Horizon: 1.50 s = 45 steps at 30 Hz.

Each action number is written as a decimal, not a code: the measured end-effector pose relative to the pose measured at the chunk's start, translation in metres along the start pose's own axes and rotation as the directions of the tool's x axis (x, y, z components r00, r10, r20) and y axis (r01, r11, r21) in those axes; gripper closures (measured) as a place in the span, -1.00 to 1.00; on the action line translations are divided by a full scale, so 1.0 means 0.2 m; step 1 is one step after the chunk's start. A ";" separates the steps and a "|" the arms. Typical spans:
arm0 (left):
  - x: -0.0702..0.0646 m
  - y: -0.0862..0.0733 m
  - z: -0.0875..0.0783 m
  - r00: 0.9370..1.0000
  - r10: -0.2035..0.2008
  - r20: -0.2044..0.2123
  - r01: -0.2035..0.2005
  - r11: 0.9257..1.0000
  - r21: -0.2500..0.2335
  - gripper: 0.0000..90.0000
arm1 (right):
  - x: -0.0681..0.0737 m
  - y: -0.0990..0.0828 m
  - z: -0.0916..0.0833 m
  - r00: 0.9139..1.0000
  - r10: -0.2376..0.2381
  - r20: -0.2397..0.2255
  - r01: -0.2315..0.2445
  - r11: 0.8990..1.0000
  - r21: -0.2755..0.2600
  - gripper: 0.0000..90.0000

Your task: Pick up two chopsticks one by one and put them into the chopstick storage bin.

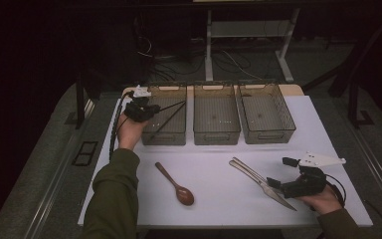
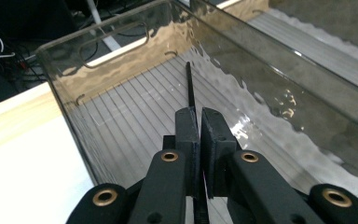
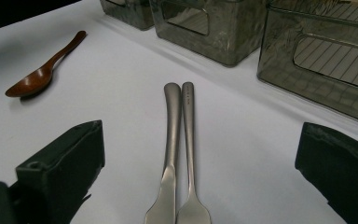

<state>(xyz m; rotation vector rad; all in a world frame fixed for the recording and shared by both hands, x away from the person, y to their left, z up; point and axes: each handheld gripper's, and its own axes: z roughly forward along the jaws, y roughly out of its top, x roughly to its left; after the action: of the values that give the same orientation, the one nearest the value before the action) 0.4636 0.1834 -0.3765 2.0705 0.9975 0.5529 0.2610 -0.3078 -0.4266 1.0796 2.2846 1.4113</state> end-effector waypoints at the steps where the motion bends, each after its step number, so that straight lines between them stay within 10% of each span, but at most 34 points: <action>1: 0.00 0.00 0.01 1.000 0.003 0.000 -0.003 1.000 0.006 0.89 | 0.00 0.00 0.00 1.000 -0.004 0.000 0.004 1.000 -0.001 -0.98; 18: -0.03 0.01 0.00 0.999 0.007 0.043 -0.007 1.000 -0.015 0.47 | 0.00 0.00 0.00 1.000 -0.002 -0.002 0.002 1.000 0.000 -0.98; 35: -0.19 -0.01 -0.20 0.973 0.040 0.227 -0.004 0.987 -0.158 -0.07 | 0.00 0.00 0.00 1.000 0.002 0.000 -0.002 1.000 0.009 -0.98; 45: -0.35 -0.17 -0.27 0.959 0.074 0.275 -0.039 0.991 -0.130 -0.32 | 0.00 0.00 0.00 1.000 0.001 0.001 -0.001 1.000 0.013 -0.98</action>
<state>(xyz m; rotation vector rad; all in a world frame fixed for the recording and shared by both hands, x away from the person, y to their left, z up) 0.3711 0.1654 -0.3728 2.0028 0.7236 0.3292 0.2613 -0.3077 -0.4269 1.0842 2.2960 1.3985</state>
